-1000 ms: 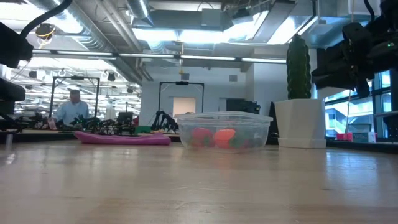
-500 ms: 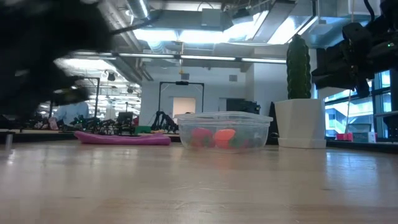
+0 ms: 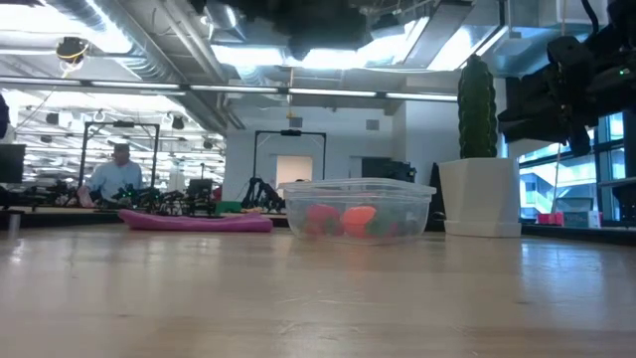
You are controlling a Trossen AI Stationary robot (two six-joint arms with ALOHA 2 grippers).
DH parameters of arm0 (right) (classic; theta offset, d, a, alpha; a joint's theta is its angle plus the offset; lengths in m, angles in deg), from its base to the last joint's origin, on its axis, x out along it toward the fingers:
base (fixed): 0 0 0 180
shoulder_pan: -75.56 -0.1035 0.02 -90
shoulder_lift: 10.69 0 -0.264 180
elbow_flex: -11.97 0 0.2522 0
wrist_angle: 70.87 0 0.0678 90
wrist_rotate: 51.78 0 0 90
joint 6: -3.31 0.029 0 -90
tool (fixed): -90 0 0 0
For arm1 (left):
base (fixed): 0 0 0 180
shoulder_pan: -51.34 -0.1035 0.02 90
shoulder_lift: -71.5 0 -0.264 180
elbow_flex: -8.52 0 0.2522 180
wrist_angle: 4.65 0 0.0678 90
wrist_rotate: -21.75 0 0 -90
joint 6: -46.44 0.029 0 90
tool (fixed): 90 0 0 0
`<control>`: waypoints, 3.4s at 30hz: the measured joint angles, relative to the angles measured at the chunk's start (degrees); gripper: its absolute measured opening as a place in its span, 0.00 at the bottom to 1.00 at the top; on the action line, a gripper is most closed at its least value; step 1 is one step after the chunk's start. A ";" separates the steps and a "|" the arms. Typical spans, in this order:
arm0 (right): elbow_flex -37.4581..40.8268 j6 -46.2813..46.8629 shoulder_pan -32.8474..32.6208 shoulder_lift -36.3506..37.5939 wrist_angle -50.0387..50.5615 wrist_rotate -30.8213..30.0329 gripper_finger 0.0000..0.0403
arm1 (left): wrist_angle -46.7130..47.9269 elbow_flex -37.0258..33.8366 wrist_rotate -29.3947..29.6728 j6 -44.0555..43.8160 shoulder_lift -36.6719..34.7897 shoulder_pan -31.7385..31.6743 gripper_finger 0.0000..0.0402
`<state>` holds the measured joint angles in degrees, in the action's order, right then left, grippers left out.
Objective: Pick and placing Produce into tupperware
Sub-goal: Put the blackberry into the transparent container, then return to Home Position
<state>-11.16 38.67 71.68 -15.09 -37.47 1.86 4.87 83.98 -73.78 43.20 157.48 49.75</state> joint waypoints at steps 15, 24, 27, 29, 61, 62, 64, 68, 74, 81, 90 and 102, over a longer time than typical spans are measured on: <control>0.00 0.08 0.02 0.00 -0.01 -0.01 0.42 | 28.31 19.91 18.39 -0.86 13.84 -9.53 0.29; 0.00 0.11 0.02 0.00 0.04 -0.02 0.42 | 29.47 19.86 14.72 -2.68 25.80 -11.73 0.26; 0.00 0.02 0.02 0.00 0.07 -0.02 0.42 | 29.38 19.85 14.76 -2.66 28.03 -11.81 0.28; 0.00 0.00 0.01 0.00 0.15 -0.01 0.42 | 29.50 19.90 14.78 -2.66 28.85 -11.80 0.29; -0.01 -1.34 0.02 0.05 0.18 -0.16 0.42 | 60.02 57.20 14.63 9.52 18.56 -11.53 0.31; 0.00 -1.53 0.02 0.12 0.22 -0.09 0.42 | 59.90 57.38 14.61 9.55 16.93 -11.56 0.31; 0.00 -2.80 0.09 0.07 -1.10 -0.10 0.42 | 59.95 57.39 14.41 9.79 13.44 -11.74 0.30; 0.00 -7.79 0.11 0.07 -6.41 -0.04 0.42 | 60.01 57.07 14.41 9.81 6.81 -11.25 0.29; -0.02 -14.31 0.13 0.07 -14.37 -0.04 0.42 | 52.63 45.89 15.97 9.98 -6.82 -7.78 0.27; -0.02 -17.64 0.13 0.04 -14.29 -0.06 0.42 | 44.71 18.52 29.55 3.04 -28.63 -1.35 0.25; 0.00 -22.70 5.53 0.02 -14.29 -2.65 0.42 | 20.78 -17.42 34.04 0.33 -51.13 3.87 0.22; 0.00 -29.86 17.51 0.02 -14.09 -2.65 0.42 | 13.62 -37.29 47.46 1.45 -67.08 -1.71 0.18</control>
<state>-11.16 8.80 89.19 -15.07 -51.56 -0.80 18.50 46.70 -26.32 44.65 90.39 48.04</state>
